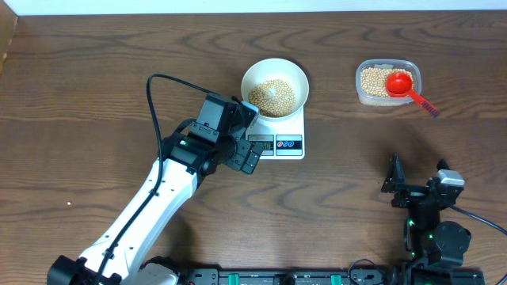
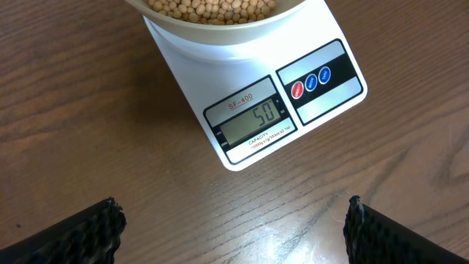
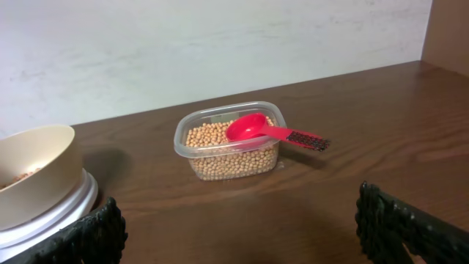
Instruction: Scoop item into bowl and weigh 50g on scale
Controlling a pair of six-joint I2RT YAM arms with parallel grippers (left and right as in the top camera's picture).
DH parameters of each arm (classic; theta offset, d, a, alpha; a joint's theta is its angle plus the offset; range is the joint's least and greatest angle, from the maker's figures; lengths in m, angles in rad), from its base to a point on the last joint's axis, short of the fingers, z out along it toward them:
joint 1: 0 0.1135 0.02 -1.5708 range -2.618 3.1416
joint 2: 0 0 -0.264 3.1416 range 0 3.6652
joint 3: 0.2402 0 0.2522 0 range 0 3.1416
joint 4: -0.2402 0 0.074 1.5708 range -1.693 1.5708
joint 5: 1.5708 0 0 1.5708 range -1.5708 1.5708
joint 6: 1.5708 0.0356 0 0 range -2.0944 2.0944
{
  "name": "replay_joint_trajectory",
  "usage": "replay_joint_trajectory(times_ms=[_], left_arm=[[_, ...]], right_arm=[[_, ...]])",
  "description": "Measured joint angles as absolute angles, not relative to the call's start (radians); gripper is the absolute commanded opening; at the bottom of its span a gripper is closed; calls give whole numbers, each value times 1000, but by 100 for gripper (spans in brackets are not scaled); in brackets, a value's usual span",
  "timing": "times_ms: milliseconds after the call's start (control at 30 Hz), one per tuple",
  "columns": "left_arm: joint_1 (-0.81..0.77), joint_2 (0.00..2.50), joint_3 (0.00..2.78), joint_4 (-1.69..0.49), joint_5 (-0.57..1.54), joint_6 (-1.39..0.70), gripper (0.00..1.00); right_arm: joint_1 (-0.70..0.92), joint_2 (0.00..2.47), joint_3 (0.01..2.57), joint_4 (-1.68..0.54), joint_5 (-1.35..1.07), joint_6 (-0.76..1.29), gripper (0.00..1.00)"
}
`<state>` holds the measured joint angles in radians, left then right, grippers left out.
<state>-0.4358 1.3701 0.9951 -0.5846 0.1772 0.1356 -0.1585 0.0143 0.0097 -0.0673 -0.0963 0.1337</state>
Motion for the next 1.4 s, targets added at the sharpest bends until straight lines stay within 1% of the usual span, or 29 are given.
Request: replay_joint_trajectory(times_ms=[600,733,867,1000,1233,1400], left_arm=[[-436,1359,995,-585,177,136,98],[-436,1278,995,-565,168,136,98],[-422,1152,991,-473,128,136,98],[-339,1039,945,-356,95,136,98],[-148,850,753,-151,72,136,98],[-46,668,598,-70,72,135,98]], right_arm=[[-159,14,10,-67,-96,134,99],[-159,14,10,-67,-96,134,99],[-159,14,10,-67,-96,134,99],[-159,12,10,-67,-96,134,99],[-159,12,10,-67,-96,134,99],[-159,12,10,-67,-96,134,99]])
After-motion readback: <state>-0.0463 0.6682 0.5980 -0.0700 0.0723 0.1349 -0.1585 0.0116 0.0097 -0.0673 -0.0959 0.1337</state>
